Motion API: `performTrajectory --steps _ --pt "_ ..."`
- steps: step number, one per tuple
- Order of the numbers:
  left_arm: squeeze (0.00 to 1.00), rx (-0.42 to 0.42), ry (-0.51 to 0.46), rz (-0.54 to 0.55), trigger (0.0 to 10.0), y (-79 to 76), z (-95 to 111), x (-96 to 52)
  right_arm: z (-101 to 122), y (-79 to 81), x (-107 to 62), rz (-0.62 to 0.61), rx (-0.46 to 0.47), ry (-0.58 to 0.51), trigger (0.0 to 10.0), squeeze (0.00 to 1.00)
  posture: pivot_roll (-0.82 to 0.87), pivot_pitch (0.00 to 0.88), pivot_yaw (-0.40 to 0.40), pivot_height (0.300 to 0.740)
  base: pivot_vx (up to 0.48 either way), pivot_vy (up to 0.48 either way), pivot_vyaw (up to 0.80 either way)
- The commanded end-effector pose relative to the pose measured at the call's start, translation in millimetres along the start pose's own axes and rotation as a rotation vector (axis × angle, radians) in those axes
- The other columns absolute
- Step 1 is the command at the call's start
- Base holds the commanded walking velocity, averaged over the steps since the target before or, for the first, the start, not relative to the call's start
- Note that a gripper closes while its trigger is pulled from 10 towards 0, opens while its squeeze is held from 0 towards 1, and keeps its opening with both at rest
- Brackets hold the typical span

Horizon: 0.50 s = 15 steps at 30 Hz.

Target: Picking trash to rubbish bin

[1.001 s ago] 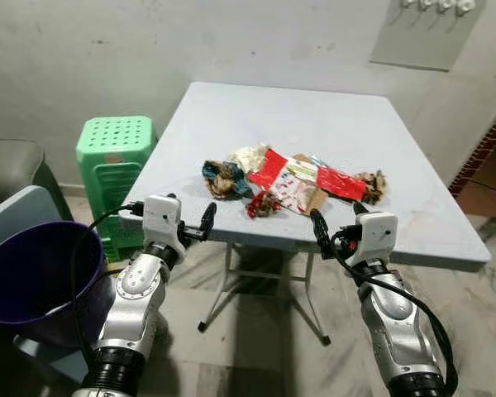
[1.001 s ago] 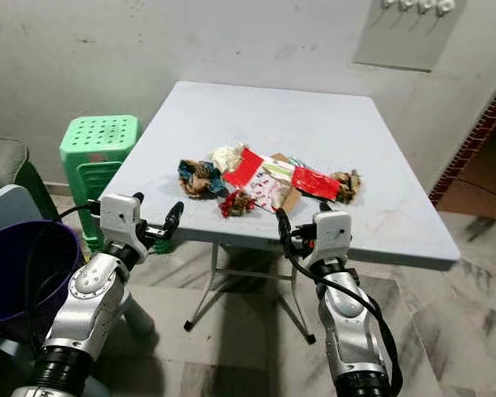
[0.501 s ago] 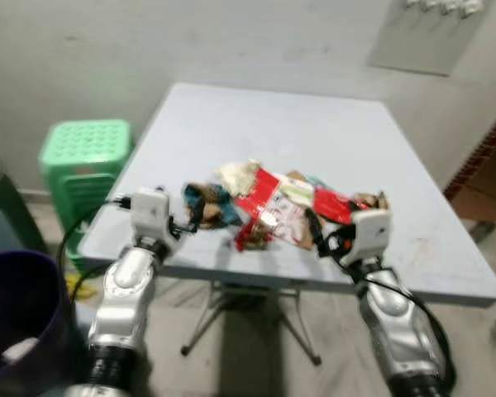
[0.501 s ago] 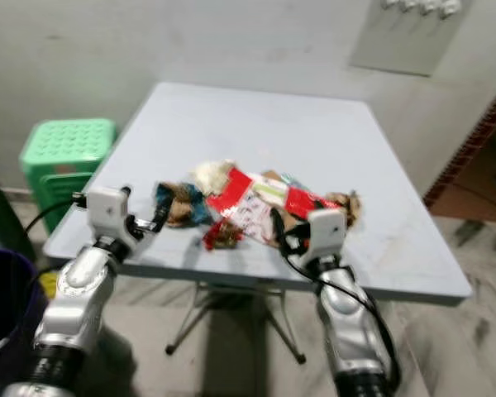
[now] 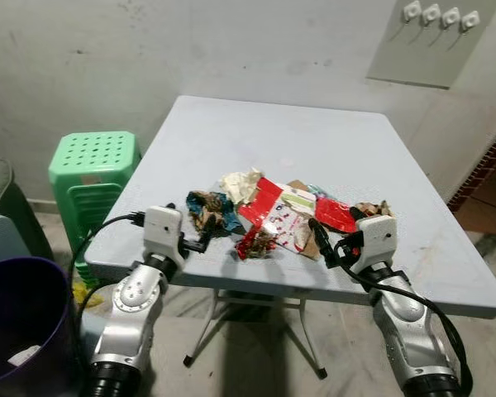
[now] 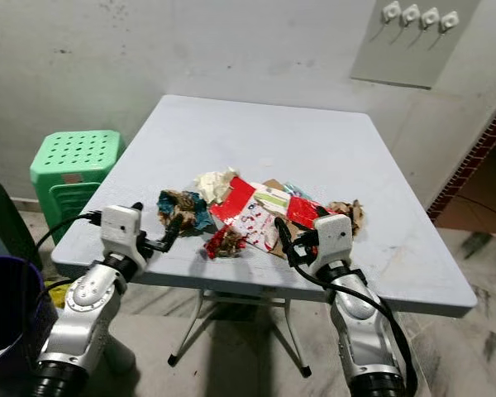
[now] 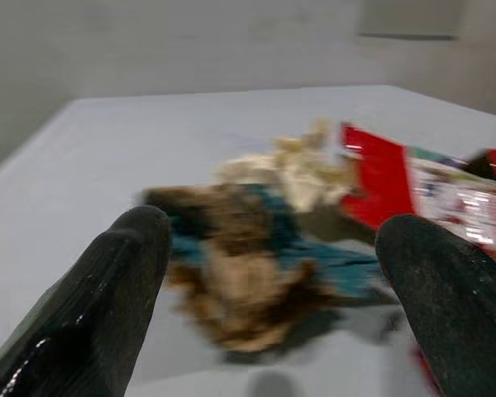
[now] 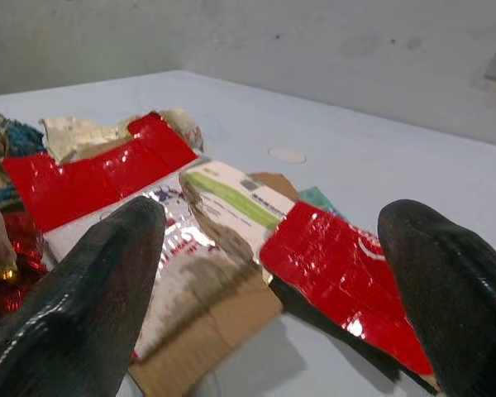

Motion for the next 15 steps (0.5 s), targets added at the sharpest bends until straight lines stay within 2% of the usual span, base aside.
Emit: performTrajectory --steps 1,7,15 --pt "0.00 0.019 0.005 -0.047 10.0 -7.1 1.3 -3.5 1.6 4.5 3.2 0.061 -0.005 0.005 10.0 0.00 0.01 0.000 -0.066 0.740 0.000 0.000 0.00" --pt "0.00 0.040 0.013 -0.120 10.0 -21.2 -2.8 -15.7 3.9 20.6 7.6 0.170 -0.026 0.000 10.0 0.00 0.02 0.000 -0.072 0.740 0.000 0.000 0.00" --pt "0.00 0.031 0.022 -0.089 10.0 -15.6 -4.5 -30.6 1.9 32.8 18.7 0.263 -0.048 0.024 10.0 0.00 0.04 0.030 -0.093 0.740 0.000 0.000 0.00"
Point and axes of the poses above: a point about 5 cm out from each wrist's last joint towards the gripper, its own x axis pointing out of the wrist towards the gripper, its own z axis along the axis of the wrist's last joint, y = z × x, the point moved 6 cm from there along x, pointing out of the wrist towards the gripper, and after that the axes turned 4 degrees about -x, right-handed, at the moved point
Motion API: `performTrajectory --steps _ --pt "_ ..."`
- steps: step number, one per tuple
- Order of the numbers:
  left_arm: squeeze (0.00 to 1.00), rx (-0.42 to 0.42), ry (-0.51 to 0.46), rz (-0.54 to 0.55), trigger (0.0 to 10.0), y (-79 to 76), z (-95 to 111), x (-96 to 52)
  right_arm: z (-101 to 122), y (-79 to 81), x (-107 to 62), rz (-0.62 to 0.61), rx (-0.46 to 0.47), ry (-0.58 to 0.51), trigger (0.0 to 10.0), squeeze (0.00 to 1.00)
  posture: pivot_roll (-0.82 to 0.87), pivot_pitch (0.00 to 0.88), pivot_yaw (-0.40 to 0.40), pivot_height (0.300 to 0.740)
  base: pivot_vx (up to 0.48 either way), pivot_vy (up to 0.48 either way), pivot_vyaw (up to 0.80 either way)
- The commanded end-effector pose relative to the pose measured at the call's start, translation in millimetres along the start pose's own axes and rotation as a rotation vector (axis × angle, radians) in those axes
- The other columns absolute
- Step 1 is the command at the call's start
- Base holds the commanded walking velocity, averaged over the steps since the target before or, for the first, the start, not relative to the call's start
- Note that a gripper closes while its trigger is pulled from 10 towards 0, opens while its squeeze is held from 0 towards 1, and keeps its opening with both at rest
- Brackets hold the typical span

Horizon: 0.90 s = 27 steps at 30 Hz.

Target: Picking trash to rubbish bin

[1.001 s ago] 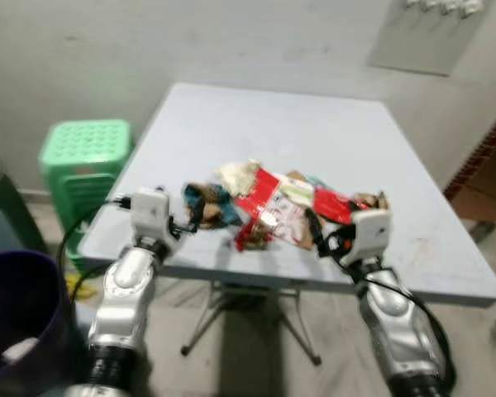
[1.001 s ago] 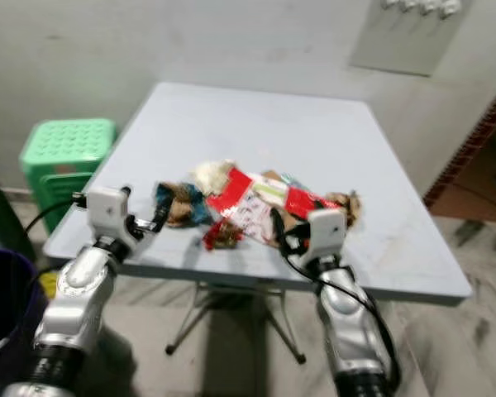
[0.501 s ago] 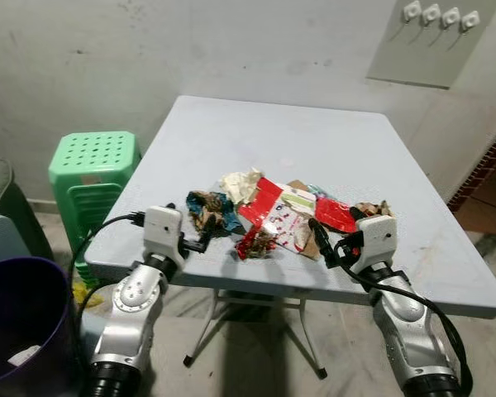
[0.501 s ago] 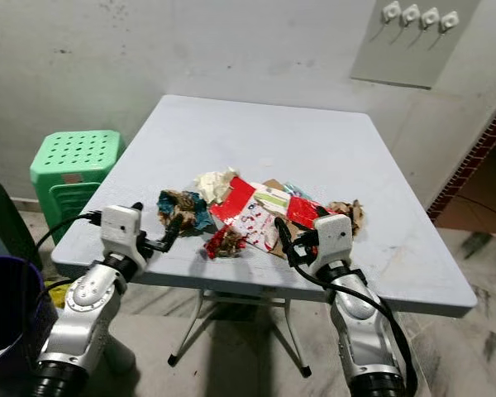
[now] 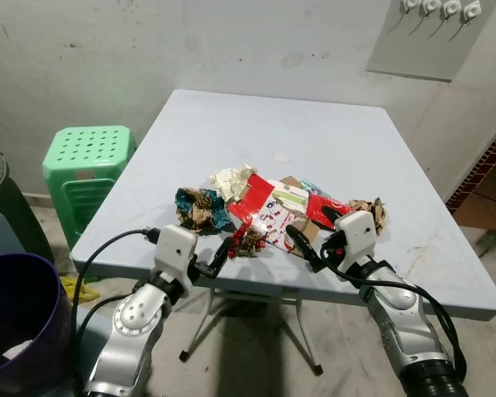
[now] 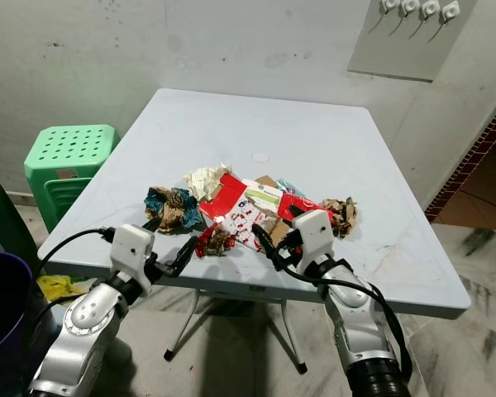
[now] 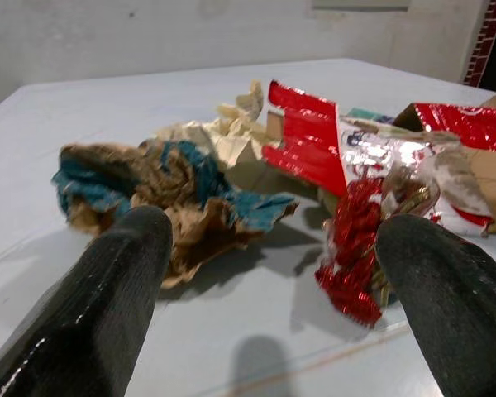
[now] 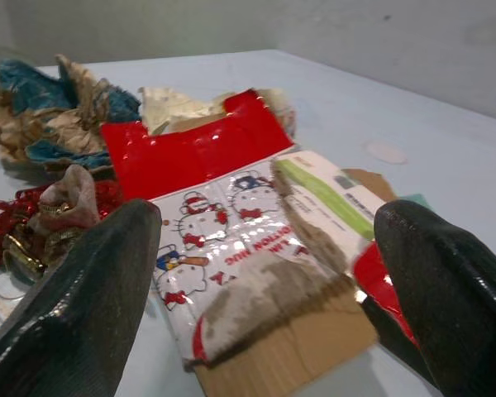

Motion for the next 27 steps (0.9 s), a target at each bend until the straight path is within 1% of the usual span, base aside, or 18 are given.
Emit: performTrajectory --steps 1,3,6,7,8,10,13,17,18,19,20,21,22,23,27 --pt "0.00 -0.001 -0.020 0.008 10.0 2.2 8.4 -4.2 2.1 2.1 7.5 0.032 -0.009 0.003 10.0 0.00 0.04 0.035 -0.101 0.740 0.000 0.000 0.00" --pt "0.00 -0.006 -0.026 0.014 10.0 3.4 10.1 -5.7 2.6 4.5 10.7 0.041 -0.001 0.003 10.0 0.00 0.05 0.041 -0.104 0.740 0.000 0.000 0.00" --pt "0.00 -0.013 -0.035 0.029 10.0 5.8 13.5 -9.9 4.0 16.9 18.8 0.088 -0.002 0.002 10.0 0.00 0.06 0.056 -0.117 0.740 0.000 0.000 0.00" --pt "0.00 -0.010 -0.033 0.044 10.0 9.4 13.9 -11.7 4.9 25.4 23.6 0.117 -0.001 -0.001 10.0 0.00 0.06 0.060 -0.123 0.740 0.000 0.000 0.00" --pt "0.00 -0.008 -0.033 0.052 10.0 11.5 14.4 -12.6 5.9 30.5 26.4 0.133 0.004 -0.006 10.0 0.00 0.07 0.066 -0.126 0.740 0.000 0.000 0.00" --pt "0.00 -0.006 -0.034 0.056 10.0 12.7 15.0 -13.0 6.1 33.1 28.1 0.140 0.009 -0.006 10.0 0.00 0.07 0.066 -0.126 0.740 0.000 0.000 0.00" --pt "0.00 -0.004 -0.037 0.073 10.0 16.6 17.5 -15.2 7.5 46.0 32.8 0.183 0.022 -0.017 10.0 0.00 0.08 0.075 -0.135 0.740 0.000 0.000 0.00" --pt "0.00 -0.002 -0.034 0.090 10.0 20.1 18.4 -17.4 8.2 57.0 37.8 0.209 0.041 -0.025 10.0 0.00 0.09 0.078 -0.138 0.740 0.000 0.000 0.00" --pt "0.00 -0.002 -0.034 0.096 10.0 21.1 19.1 -18.1 8.0 63.6 41.4 0.220 0.060 -0.023 10.0 0.00 0.10 0.082 -0.139 0.740 0.000 0.000 0.00" --pt "0.00 -0.002 -0.034 0.096 10.0 21.1 19.1 -18.1 8.0 63.6 41.4 0.220 0.060 -0.023 10.0 0.00 0.10 0.082 -0.139 0.740 0.000 0.000 0.00" --pt "0.00 -0.002 -0.033 0.100 10.0 21.3 19.7 -18.7 7.1 68.9 45.4 0.219 0.079 -0.015 10.0 0.00 0.10 0.087 -0.140 0.740 0.000 0.000 0.00" --pt "0.00 -0.002 -0.032 0.102 10.0 20.9 19.8 -19.0 3.4 68.7 50.3 0.186 0.085 0.011 10.0 0.00 0.10 0.087 -0.139 0.740 0.000 0.000 0.00" --pt "0.00 -0.002 -0.032 0.102 10.0 20.9 19.8 -19.0 3.4 68.7 50.3 0.186 0.085 0.011 10.0 0.00 0.10 0.087 -0.139 0.740 0.000 0.000 0.00" --pt "0.00 0.001 -0.027 0.104 10.0 20.4 19.5 -19.5 -2.0 65.8 54.2 0.145 0.101 0.045 10.0 0.00 0.10 0.090 -0.139 0.740 0.000 0.000 0.00" --pt "0.00 0.001 -0.025 0.105 10.0 19.3 19.6 -19.8 -10.3 62.4 55.0 0.117 0.121 0.086 10.0 0.00 0.11 0.095 -0.139 0.740 0.000 0.000 0.00"
Point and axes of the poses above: a point about 5 cm out from each wrist's last joint towards the gripper, its own x axis pointing out of the wrist towards the gripper, its own z axis along the axis of the wrist's last joint, y = z × x, the point moved 6 cm from there along x, pointing out of the wrist towards the gripper, and after that the axes turned 4 degrees about -x, right-handed, at the moved point
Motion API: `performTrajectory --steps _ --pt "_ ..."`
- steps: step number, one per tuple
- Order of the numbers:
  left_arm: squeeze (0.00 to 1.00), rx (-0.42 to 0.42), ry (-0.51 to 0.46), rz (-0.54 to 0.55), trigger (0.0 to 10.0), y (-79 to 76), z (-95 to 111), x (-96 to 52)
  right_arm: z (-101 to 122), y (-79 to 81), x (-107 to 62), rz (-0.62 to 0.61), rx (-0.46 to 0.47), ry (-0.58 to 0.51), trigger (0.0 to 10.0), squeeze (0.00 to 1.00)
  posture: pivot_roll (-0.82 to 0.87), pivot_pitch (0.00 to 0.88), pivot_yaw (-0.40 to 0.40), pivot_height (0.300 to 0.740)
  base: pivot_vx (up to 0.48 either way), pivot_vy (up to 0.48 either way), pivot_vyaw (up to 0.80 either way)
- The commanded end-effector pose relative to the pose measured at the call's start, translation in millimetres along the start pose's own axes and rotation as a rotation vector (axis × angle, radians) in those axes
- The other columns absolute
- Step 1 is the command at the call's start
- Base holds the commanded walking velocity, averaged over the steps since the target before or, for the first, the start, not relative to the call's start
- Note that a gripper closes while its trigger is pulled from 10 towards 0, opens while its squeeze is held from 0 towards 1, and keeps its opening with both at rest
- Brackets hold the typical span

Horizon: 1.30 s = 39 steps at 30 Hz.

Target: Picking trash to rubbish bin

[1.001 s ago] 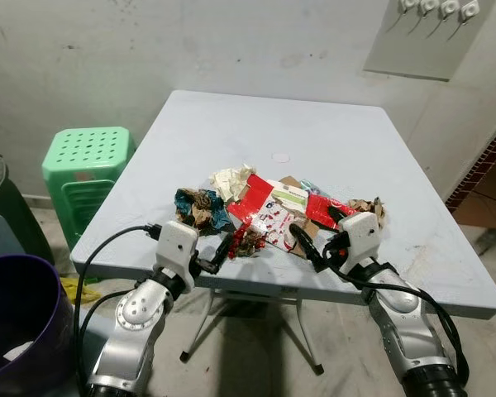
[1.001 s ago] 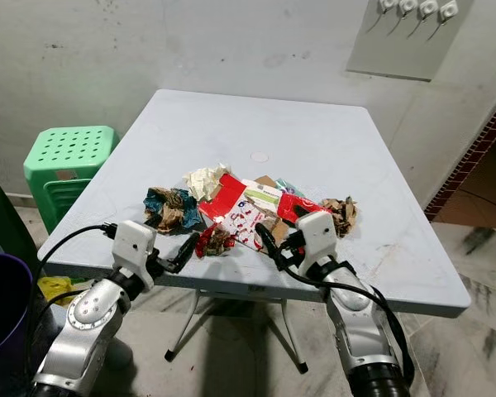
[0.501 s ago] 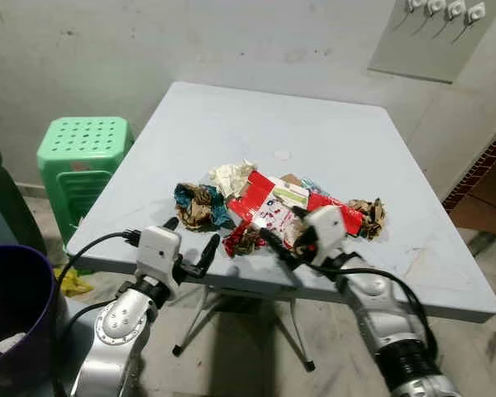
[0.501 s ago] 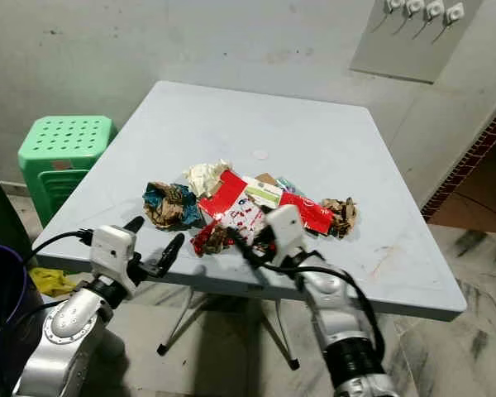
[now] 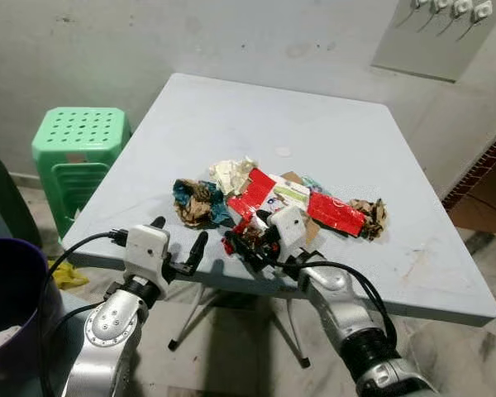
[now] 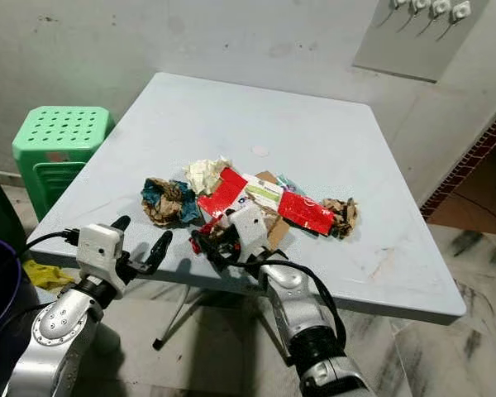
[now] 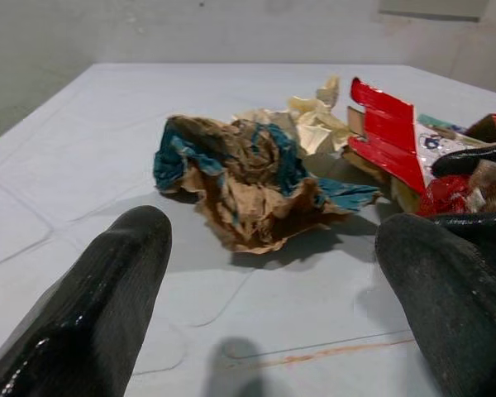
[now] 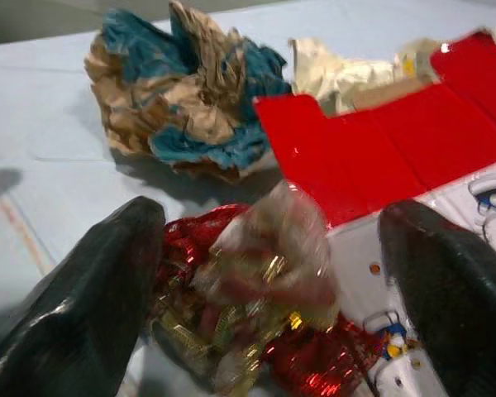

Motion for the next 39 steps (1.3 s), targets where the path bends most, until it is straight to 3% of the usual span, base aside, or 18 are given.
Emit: performTrajectory --steps 1,4,5,6,7,13,27,39 --pt "0.00 0.002 -0.002 -0.012 10.0 -5.4 2.5 -0.6 -9.5 -9.0 -2.9 -0.033 0.014 0.046 10.0 0.00 0.11 0.095 -0.139 0.740 0.000 0.000 0.00" --pt "0.00 0.003 0.001 -0.013 10.0 -6.4 2.6 -0.9 -22.1 -15.6 -6.8 -0.070 -0.007 0.101 10.0 0.00 0.11 0.099 -0.140 0.740 0.000 0.000 0.00" --pt "0.00 0.003 0.002 -0.013 10.0 -6.5 2.5 -1.0 -25.0 -17.0 -8.5 -0.073 -0.006 0.111 7.9 0.00 0.11 0.099 -0.141 0.740 0.000 0.000 0.00" --pt "0.00 0.004 0.002 -0.013 10.0 -6.7 2.5 -1.1 -26.7 -17.8 -9.5 -0.075 -0.003 0.116 7.9 0.00 0.11 0.099 -0.141 0.740 0.000 0.000 0.00" --pt "0.00 0.003 0.003 -0.012 10.0 -7.1 2.6 -1.4 -27.2 -23.3 -13.4 -0.091 0.003 0.104 0.0 0.00 0.11 0.099 -0.146 0.740 0.000 0.000 0.00" --pt "0.00 0.005 0.003 -0.006 10.0 -6.8 2.8 -1.4 -25.0 -30.8 -21.8 -0.094 -0.015 0.060 0.0 0.00 0.11 0.096 -0.147 0.740 0.000 0.000 0.00" --pt "0.00 0.008 -0.001 -0.030 10.0 -13.3 4.0 4.6 -9.4 -28.3 -29.8 -0.021 0.096 -0.087 0.0 0.00 0.10 0.064 -0.136 0.740 0.000 0.000 0.00" --pt "0.00 0.016 -0.034 -0.059 10.0 -16.6 12.7 23.1 5.9 -36.0 -33.1 -0.024 0.114 -0.175 0.0 0.00 0.09 0.009 -0.122 0.740 0.000 0.000 0.00"
Point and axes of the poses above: a point about 5 cm out from each wrist's last joint towards the gripper, its own x axis pointing out of the wrist towards the gripper, its own z axis along the axis of the wrist's last joint, y = z × x, the point moved 6 cm from there along x, pointing out of the wrist towards the gripper, and after that the axes turned 4 degrees about -x, right-handed, at the moved point
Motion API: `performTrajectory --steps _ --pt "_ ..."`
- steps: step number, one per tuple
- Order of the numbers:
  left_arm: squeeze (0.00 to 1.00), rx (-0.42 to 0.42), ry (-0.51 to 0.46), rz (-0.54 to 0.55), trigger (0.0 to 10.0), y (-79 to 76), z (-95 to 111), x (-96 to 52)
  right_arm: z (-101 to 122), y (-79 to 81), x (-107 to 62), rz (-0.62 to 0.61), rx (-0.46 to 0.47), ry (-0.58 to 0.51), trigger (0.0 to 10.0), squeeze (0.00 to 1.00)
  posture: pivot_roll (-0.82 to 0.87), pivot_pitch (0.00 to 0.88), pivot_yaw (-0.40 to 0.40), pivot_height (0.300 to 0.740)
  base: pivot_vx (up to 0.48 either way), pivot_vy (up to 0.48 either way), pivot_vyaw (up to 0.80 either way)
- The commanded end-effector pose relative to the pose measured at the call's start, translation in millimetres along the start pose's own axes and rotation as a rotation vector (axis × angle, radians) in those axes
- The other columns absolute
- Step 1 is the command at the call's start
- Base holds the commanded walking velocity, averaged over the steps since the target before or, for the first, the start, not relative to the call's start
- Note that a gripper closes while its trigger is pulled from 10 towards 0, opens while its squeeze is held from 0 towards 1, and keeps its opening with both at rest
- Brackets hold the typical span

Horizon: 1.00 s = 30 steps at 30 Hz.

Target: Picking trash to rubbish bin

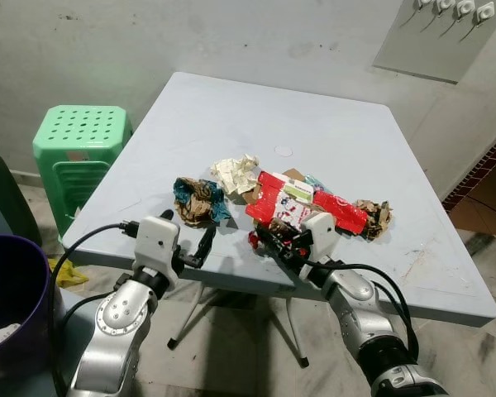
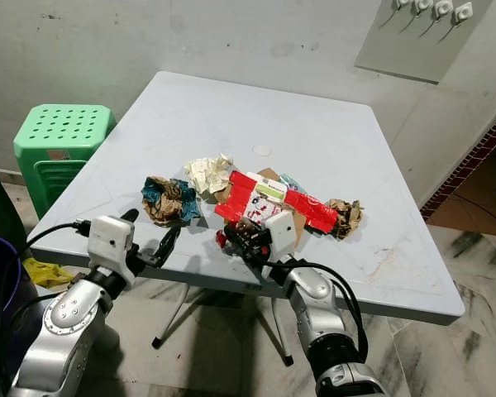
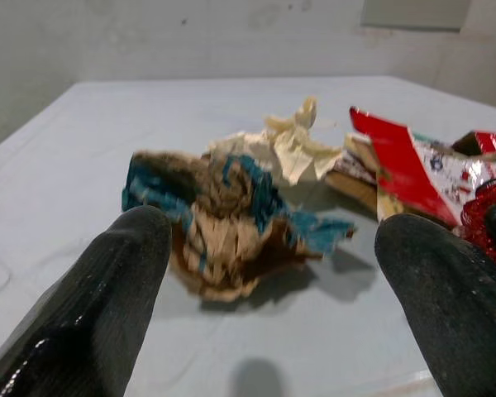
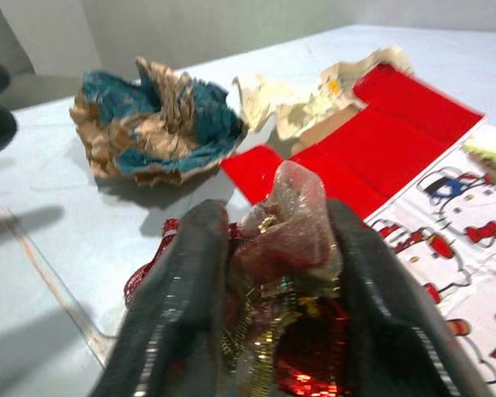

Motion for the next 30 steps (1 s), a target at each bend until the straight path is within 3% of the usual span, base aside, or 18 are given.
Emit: performTrajectory --steps 1,8,12,20,24,29,30 --pt "0.00 -0.006 -0.005 -0.026 10.0 -5.4 0.2 4.8 12.8 -8.5 -0.9 -0.021 -0.008 -0.049 0.0 0.00 0.08 0.001 -0.118 0.740 0.000 0.000 0.00" --pt "0.00 0.000 -0.019 -0.066 10.0 -13.6 2.3 13.0 22.4 -19.2 -4.5 -0.059 -0.003 -0.091 0.0 0.00 0.07 0.000 -0.110 0.740 0.000 0.000 0.00" --pt "0.00 0.010 -0.019 -0.162 10.0 -37.9 -0.1 12.9 25.3 -24.3 -7.1 -0.078 0.005 -0.107 0.0 0.00 0.07 0.000 -0.106 0.740 0.000 0.000 0.00" --pt "0.00 0.004 -0.026 -0.190 10.0 -45.8 0.5 15.9 33.7 -30.9 -5.4 -0.111 0.004 -0.134 0.0 0.00 0.07 0.000 -0.104 0.740 0.000 0.000 0.00" --pt "0.00 0.006 -0.038 -0.167 10.0 -38.4 4.6 18.4 47.0 -35.5 -4.0 -0.146 -0.006 -0.182 0.0 0.00 0.06 0.000 -0.107 0.740 0.000 0.000 0.00" --pt "0.00 -0.015 -0.061 -0.090 10.0 -19.7 12.6 23.0 64.8 -51.5 -8.3 -0.252 -0.019 -0.243 0.0 0.00 0.06 0.000 -0.110 0.740 0.000 0.000 0.00" --pt "0.00 -0.031 -0.073 -0.042 10.0 -9.4 16.8 25.0 71.9 -62.8 -13.3 -0.328 -0.026 -0.266 0.0 0.00 0.07 0.000 -0.112 0.740 0.000 0.000 0.00"
Point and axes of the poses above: a point about 5 cm out from each wrist's last joint towards the gripper, its own x axis pointing out of the wrist towards the gripper, its own z axis along the axis of the wrist's last joint, y = z × x, the point moved 6 cm from there along x, pointing out of the wrist towards the gripper, and after that the axes turned 4 degrees about -x, right-handed, at the moved point
